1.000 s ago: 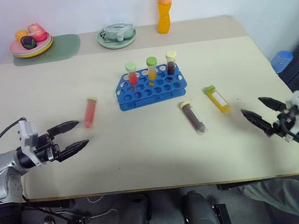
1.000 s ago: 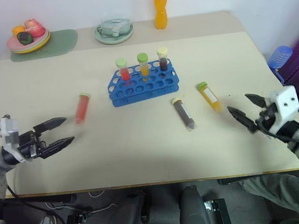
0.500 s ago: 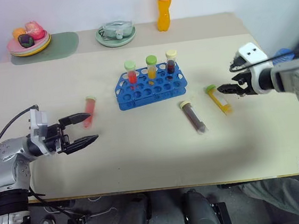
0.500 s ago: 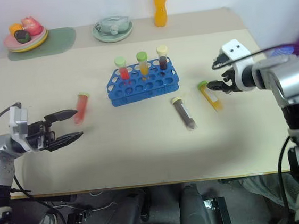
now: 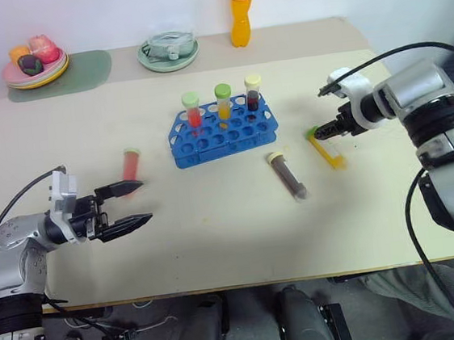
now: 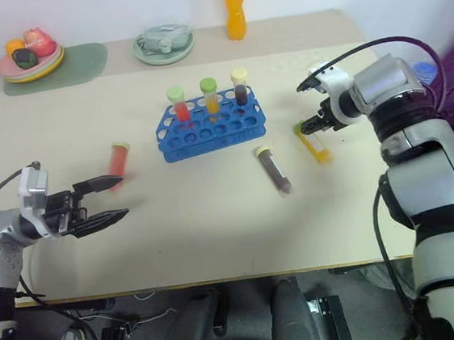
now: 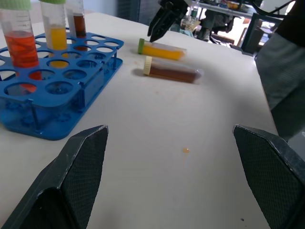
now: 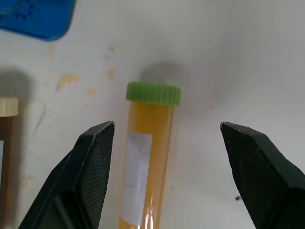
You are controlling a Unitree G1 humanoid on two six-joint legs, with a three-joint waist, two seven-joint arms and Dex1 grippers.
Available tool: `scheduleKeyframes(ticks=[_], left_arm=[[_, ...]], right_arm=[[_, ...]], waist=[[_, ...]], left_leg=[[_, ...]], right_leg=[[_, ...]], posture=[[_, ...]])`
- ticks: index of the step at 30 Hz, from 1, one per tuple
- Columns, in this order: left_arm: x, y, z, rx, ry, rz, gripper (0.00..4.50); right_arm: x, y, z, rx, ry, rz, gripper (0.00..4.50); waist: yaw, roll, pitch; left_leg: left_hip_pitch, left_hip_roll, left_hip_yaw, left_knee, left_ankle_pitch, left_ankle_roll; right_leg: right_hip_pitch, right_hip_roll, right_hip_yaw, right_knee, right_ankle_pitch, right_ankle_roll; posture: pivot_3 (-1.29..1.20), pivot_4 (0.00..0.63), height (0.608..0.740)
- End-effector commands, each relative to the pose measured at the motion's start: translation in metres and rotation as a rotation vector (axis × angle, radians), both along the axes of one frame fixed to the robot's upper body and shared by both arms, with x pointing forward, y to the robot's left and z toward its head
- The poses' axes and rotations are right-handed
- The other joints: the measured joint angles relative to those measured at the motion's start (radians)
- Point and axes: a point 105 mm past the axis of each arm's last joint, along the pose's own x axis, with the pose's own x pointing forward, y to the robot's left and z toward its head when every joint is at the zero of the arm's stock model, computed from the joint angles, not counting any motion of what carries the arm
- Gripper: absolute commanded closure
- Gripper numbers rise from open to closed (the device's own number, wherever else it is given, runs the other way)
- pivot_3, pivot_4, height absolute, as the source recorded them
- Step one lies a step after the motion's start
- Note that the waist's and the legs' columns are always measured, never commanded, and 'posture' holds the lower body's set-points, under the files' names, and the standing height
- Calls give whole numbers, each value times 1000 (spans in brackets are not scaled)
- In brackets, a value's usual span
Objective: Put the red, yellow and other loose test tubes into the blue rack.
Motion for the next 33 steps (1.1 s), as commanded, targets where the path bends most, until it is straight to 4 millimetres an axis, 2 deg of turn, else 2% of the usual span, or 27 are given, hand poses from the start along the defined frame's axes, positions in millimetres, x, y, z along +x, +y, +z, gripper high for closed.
scheduleKeyframes(ticks=[1,6,9,11,13,16,21,28,33], left_arm=[[-6,1,8,-13,-25,0,245],[-12,6,5,-14,-7,27,245],[-13,6,3,-19,1,31,245],[-12,5,1,-23,6,28,245],[-11,4,1,-27,8,22,245],[-8,3,2,-32,9,16,245],[-7,-1,-1,-42,22,-2,245],[-7,-3,-4,-50,35,-14,245],[-8,-2,-5,-55,45,-17,245]], right_arm=[[5,4,16,29,-29,-4,840],[-7,38,39,185,15,87,840],[-38,77,55,295,60,282,840],[-58,94,54,321,106,340,840],[-71,104,46,318,136,364,840],[-76,104,33,298,137,358,840],[-60,96,7,241,92,201,840],[-47,99,9,243,1,104,840],[-48,106,3,231,-10,101,840]], waist=[[-1,0,0],[-3,1,0],[0,1,0],[2,1,0],[3,0,0],[6,0,0],[4,0,0],[1,0,0],[1,0,0]], left_leg=[[0,0,0,0,0,0],[0,0,1,0,1,-1],[0,0,1,0,0,0],[-1,0,0,-1,-1,2],[-1,1,0,0,-2,2],[-1,0,0,1,-2,3],[-1,0,0,3,-2,3],[-1,0,1,2,-1,2],[-1,0,0,3,-1,2]], right_leg=[[-1,0,0,1,0,0],[-3,0,2,4,0,0],[-4,1,3,4,0,0],[-5,1,2,4,0,0],[-4,1,2,4,0,0],[-4,0,3,4,0,0],[-4,0,3,5,0,-1],[-4,0,3,6,0,-1],[-4,0,3,6,0,-1]], posture=[[0,150,740],[0,150,740],[0,150,740],[0,150,740],[0,150,740],[0,150,740],[0,150,740],[0,150,740],[0,150,740]])
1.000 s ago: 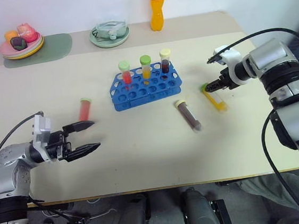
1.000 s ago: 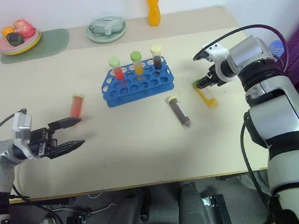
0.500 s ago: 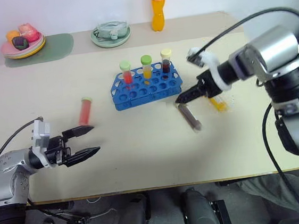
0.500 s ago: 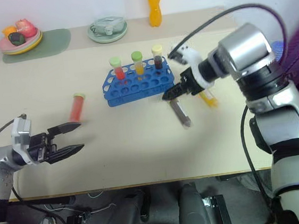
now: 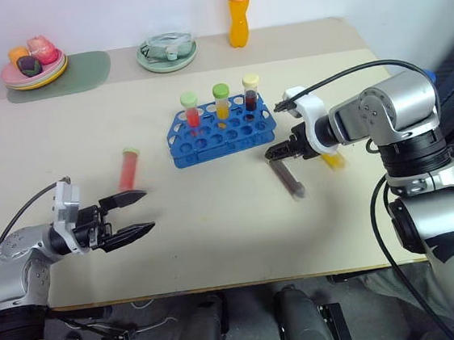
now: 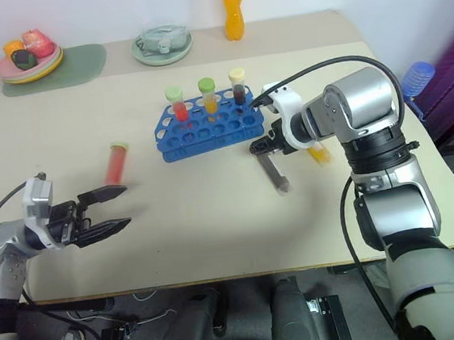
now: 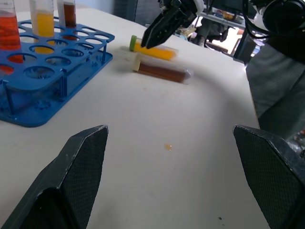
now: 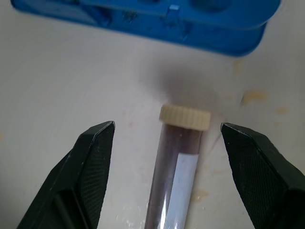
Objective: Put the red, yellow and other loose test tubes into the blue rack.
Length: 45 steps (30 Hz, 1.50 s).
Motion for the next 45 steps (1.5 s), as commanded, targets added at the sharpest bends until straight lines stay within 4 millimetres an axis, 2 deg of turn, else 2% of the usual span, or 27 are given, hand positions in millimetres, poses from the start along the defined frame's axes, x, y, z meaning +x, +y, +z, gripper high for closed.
scheduleKeyframes(ticks=[1,16,34,37,41,42,45], left_arm=[[0,1,6,-10,-16,-11,245],[-4,2,2,-19,9,-16,245],[-7,2,0,-24,25,-12,245],[-8,2,-1,-28,28,-8,188],[-11,2,-2,-33,37,-3,188],[-11,2,-2,-34,38,-1,188],[-11,3,-2,-33,38,5,188]], right_arm=[[-2,6,2,4,-28,5,840],[-3,2,-25,-87,16,-76,840],[-6,3,-43,-152,55,-83,840],[-7,4,-44,-156,58,-76,1731],[-8,6,-44,-161,55,-62,3573],[-8,7,-44,-160,54,-56,3693],[-10,10,-40,-159,35,-29,3693]], waist=[[-1,0,0],[-1,0,0],[-2,0,-1],[-2,0,-1],[-4,0,-1],[-3,0,-1],[-3,-1,-1]], left_leg=[[0,0,0,0,0,0],[0,0,0,0,0,0],[1,0,0,0,0,1],[1,0,0,1,0,1],[1,0,0,0,0,1],[1,1,0,0,0,1],[1,0,0,1,0,1]], right_leg=[[0,0,0,0,0,0],[0,0,0,0,0,0],[1,1,0,0,0,0],[1,1,0,0,0,0],[1,1,0,0,0,0],[1,1,0,0,0,0],[1,1,0,0,0,0]], posture=[[0,150,740],[0,150,740],[0,150,740],[0,150,740],[0,150,740],[0,150,740],[0,150,740]])
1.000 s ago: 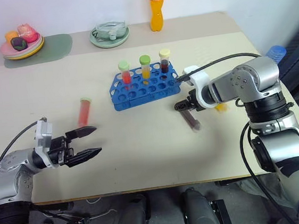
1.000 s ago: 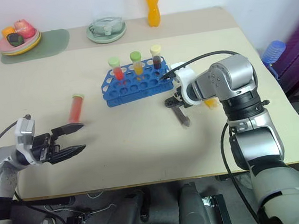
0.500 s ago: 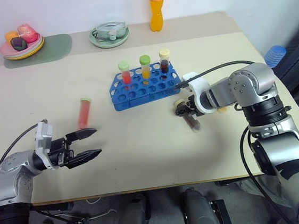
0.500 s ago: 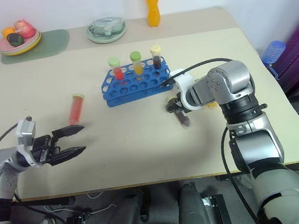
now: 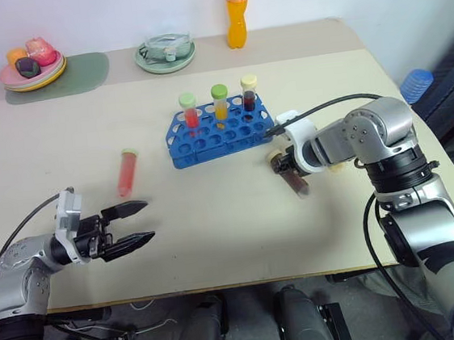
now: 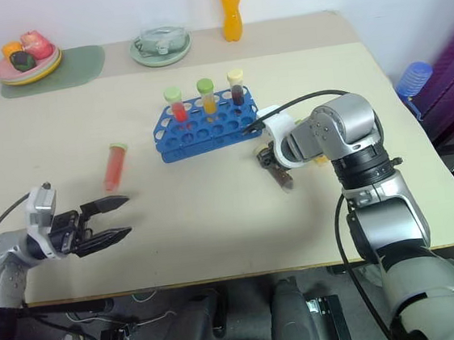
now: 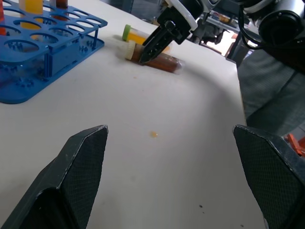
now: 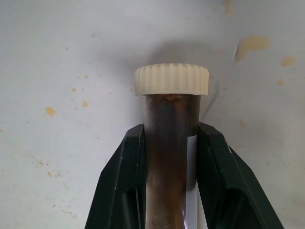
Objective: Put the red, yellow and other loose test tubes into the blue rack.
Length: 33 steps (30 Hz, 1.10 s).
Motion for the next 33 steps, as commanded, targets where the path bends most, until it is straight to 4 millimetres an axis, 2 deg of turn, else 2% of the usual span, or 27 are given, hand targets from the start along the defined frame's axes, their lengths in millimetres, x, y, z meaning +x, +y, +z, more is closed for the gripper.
scheduleKeyframes(ticks=[1,6,8,10,13,19,21,23,28,33], left_arm=[[-1,2,10,-16,-40,9,188],[1,2,10,-17,-42,22,188],[2,3,12,-21,-50,35,188],[3,4,12,-25,-55,44,188],[5,2,14,-29,-73,57,188],[11,-8,17,-48,-110,91,188],[14,-12,19,-63,-120,98,188],[16,-17,21,-79,-124,101,188],[18,-22,23,-95,-132,105,188],[21,-23,28,-109,-147,117,188]], right_arm=[[-5,11,2,13,-1,65,3693],[-13,30,21,71,-127,231,3693],[-19,43,41,113,-284,381,3693],[-28,51,52,118,-378,506,3693],[-28,64,78,230,-571,556,3693],[0,65,116,445,-880,373,3693],[11,62,129,568,-1001,316,3693],[13,62,137,738,-1098,332,3693],[33,46,130,736,-1267,159,3693],[39,27,121,734,-1400,15,3693]], waist=[[0,0,0],[1,0,0],[3,0,0],[4,0,0],[0,0,0],[3,-1,0],[5,-1,0],[4,-1,-1],[1,-1,0],[-1,-1,0]], left_leg=[[0,0,0,0,0,0],[0,0,0,0,0,0],[0,0,0,0,0,0],[-1,-1,0,0,0,0],[0,0,0,0,0,0],[0,0,0,1,0,0],[0,0,0,2,0,0],[0,0,0,2,0,-1],[0,0,0,3,2,-4],[0,0,0,2,3,-5]], right_leg=[[0,0,0,0,0,0],[-1,0,0,0,0,0],[0,0,0,0,0,0],[-1,0,0,-1,0,0],[0,0,0,0,0,0],[0,0,0,0,0,0],[1,0,0,0,0,0],[1,0,0,0,0,0],[1,1,0,0,1,1],[1,1,0,1,1,0]], posture=[[0,150,740],[0,150,740],[0,150,740],[0,150,740],[0,150,740],[0,150,740],[0,150,740],[0,150,740],[0,150,740],[0,150,740]])
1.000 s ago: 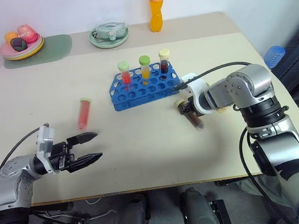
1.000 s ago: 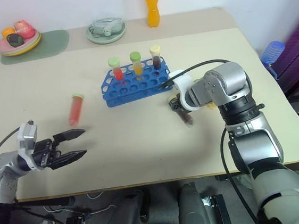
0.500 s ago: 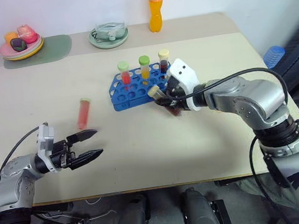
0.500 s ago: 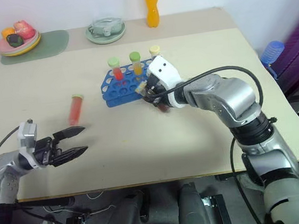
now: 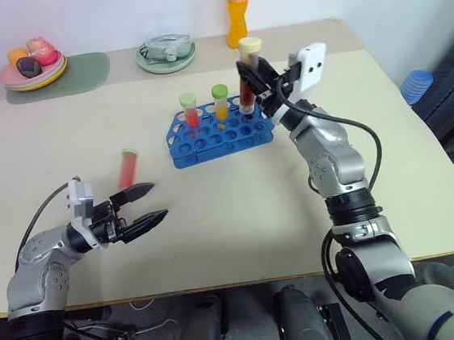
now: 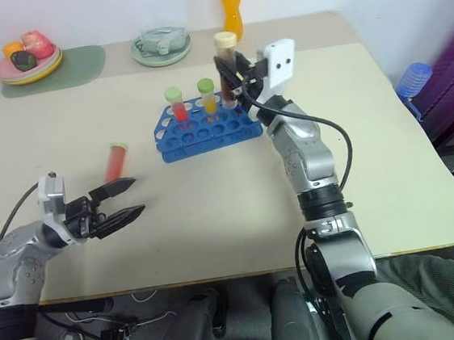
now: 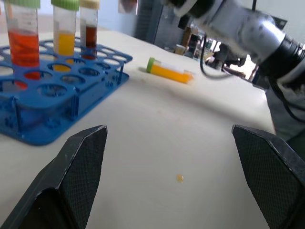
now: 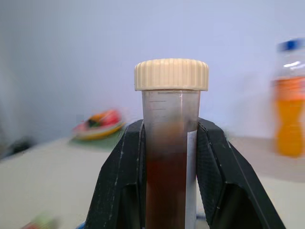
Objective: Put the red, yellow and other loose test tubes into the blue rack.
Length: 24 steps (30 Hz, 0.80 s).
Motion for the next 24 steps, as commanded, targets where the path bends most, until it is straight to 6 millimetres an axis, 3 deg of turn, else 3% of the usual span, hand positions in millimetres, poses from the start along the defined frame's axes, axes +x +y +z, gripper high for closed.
scheduleKeyframes(ticks=[1,11,24], left_arm=[[0,0,14,-16,-51,0,188],[5,-4,17,-29,-72,43,188],[-2,-4,17,-24,-74,63,188]], right_arm=[[-2,-11,3,17,-105,-94,3693],[5,9,-38,-90,-89,-114,3693],[23,3,-64,-119,26,-177,3693]], waist=[[0,0,0],[-19,0,0],[-21,0,0]], left_leg=[[0,0,0,0,0,0],[0,1,0,0,1,-2],[6,12,2,-6,4,-7]], right_leg=[[0,0,0,0,0,0],[0,3,2,1,0,0],[0,14,7,-1,4,-8]], posture=[[0,150,740],[0,150,740],[0,150,740]])
